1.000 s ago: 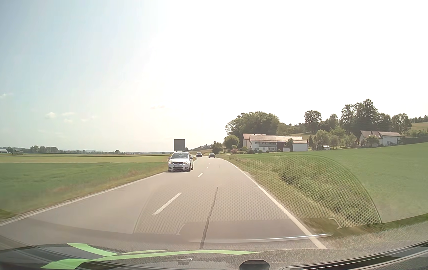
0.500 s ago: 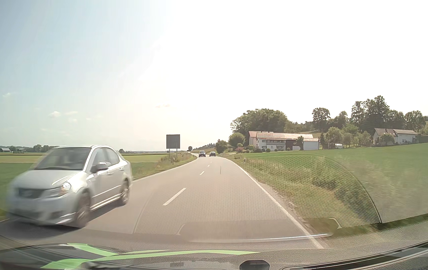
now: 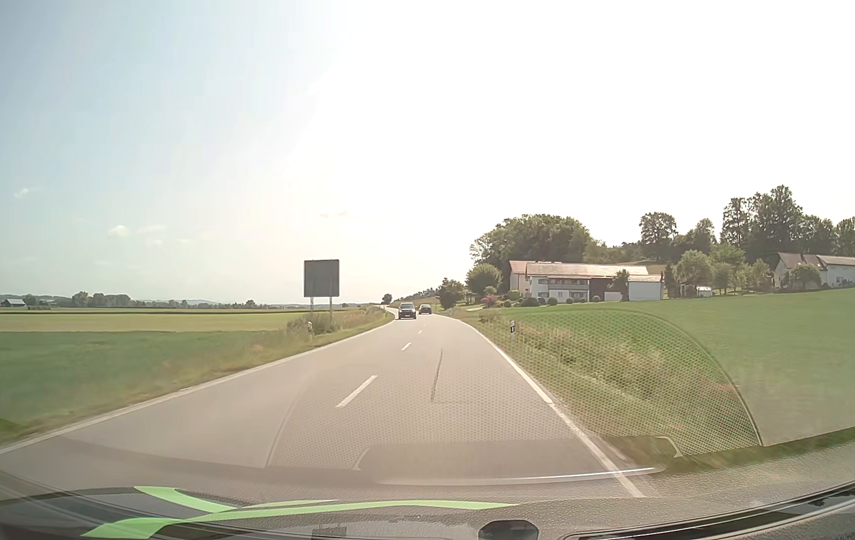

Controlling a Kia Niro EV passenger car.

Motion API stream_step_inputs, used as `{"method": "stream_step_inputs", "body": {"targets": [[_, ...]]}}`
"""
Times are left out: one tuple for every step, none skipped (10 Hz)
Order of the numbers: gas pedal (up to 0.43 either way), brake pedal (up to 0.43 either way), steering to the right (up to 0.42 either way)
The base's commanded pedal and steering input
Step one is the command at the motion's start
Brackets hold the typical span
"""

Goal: Follow the waypoints while adhering to traffic rules and regulations

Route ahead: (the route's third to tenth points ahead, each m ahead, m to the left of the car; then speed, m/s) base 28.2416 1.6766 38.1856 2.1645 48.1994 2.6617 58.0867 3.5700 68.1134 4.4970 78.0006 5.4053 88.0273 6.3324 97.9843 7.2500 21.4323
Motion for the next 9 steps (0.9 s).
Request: {"method": "stream_step_inputs", "body": {"targets": [[0.157,0.000,-0.009],[0.157,0.000,-0.008],[0.169,0.000,-0.008],[0.169,0.000,-0.006],[0.189,0.000,-0.006],[0.189,0.000,-0.006],[0.197,0.000,-0.006],[0.197,0.000,-0.006],[0.209,0.000,-0.006]]}}
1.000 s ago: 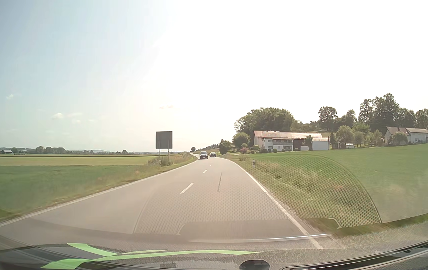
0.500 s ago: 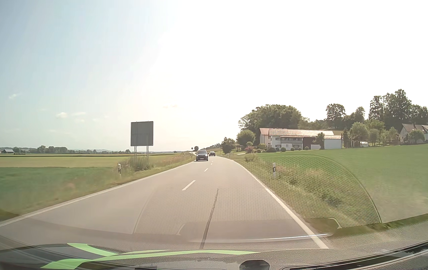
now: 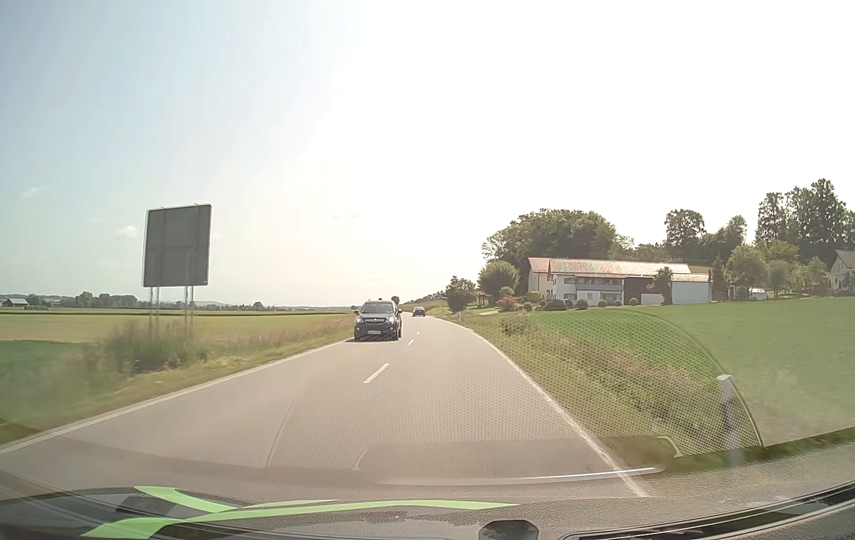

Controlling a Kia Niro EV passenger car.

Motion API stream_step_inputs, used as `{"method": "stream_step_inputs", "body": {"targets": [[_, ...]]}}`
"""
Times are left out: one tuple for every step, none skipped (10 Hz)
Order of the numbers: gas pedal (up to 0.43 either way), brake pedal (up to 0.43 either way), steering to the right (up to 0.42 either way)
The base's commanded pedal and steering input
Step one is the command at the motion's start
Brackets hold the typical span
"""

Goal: Follow the waypoints while adhering to traffic rules and regulations

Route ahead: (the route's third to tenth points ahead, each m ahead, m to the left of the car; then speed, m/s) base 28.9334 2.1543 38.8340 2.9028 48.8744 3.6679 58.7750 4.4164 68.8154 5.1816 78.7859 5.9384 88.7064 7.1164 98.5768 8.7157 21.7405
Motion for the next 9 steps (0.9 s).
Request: {"method": "stream_step_inputs", "body": {"targets": [[0.220,0.000,-0.006],[0.220,0.000,-0.007],[0.220,0.000,-0.010],[0.228,0.000,-0.012],[0.240,0.000,-0.012],[0.240,0.000,-0.013],[0.248,0.000,-0.012],[0.248,0.000,-0.013],[0.248,0.000,-0.013]]}}
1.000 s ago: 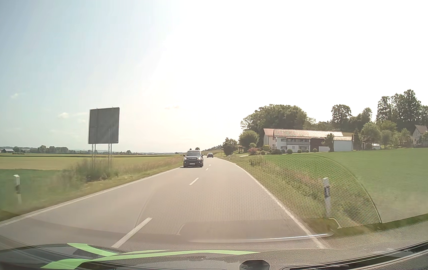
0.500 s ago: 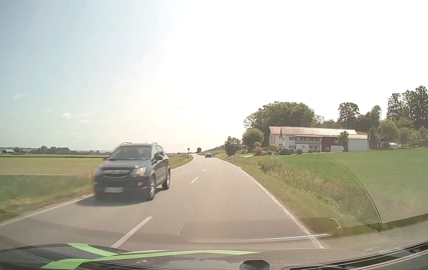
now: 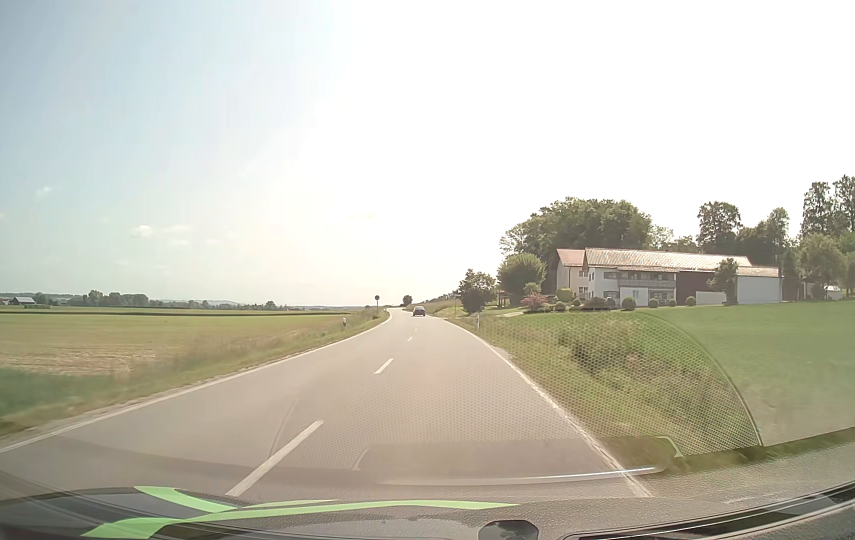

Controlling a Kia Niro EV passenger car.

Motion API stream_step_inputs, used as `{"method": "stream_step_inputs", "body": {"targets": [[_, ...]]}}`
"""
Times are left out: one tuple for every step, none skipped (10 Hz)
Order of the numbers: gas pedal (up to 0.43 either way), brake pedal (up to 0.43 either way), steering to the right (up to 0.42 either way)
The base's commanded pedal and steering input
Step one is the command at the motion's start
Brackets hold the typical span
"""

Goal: Follow the waypoints while adhering to traffic rules and regulations

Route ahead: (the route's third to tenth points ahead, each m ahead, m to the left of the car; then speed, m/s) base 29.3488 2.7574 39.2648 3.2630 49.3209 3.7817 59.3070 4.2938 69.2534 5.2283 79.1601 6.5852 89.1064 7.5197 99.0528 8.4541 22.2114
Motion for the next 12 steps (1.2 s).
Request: {"method": "stream_step_inputs", "body": {"targets": [[0.248,0.000,-0.013],[0.260,0.000,-0.012],[0.260,0.000,-0.012],[0.260,0.000,-0.013],[0.260,0.000,-0.013],[0.260,0.000,-0.012],[0.260,0.000,-0.012],[0.260,0.000,-0.012],[0.240,0.000,-0.012],[0.228,0.000,-0.012],[0.228,0.000,-0.012],[0.228,0.000,-0.012]]}}
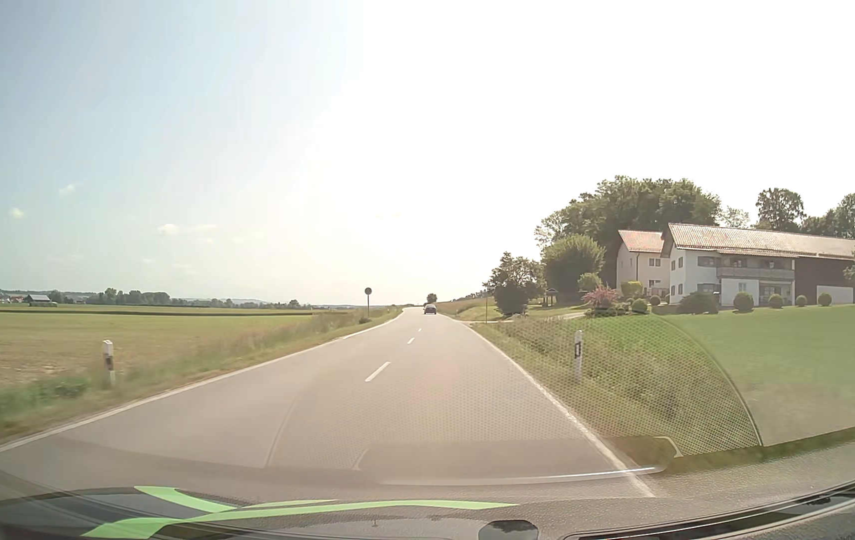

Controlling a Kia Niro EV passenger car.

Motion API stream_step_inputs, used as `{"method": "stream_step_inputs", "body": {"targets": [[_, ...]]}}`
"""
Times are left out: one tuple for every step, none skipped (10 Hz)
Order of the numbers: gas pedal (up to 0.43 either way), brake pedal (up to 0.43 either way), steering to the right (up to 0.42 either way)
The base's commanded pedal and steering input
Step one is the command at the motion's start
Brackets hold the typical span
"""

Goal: Follow the waypoints while adhering to traffic rules and regulations

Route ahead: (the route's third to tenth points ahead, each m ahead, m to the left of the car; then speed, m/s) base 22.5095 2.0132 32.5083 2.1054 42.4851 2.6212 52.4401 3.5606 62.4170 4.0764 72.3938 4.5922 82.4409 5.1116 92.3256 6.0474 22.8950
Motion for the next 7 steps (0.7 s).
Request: {"method": "stream_step_inputs", "body": {"targets": [[0.240,0.000,-0.012],[0.248,0.000,-0.012],[0.248,0.000,-0.012],[0.248,0.000,-0.011],[0.248,0.000,-0.011],[0.248,0.000,-0.011],[0.248,0.000,-0.011]]}}
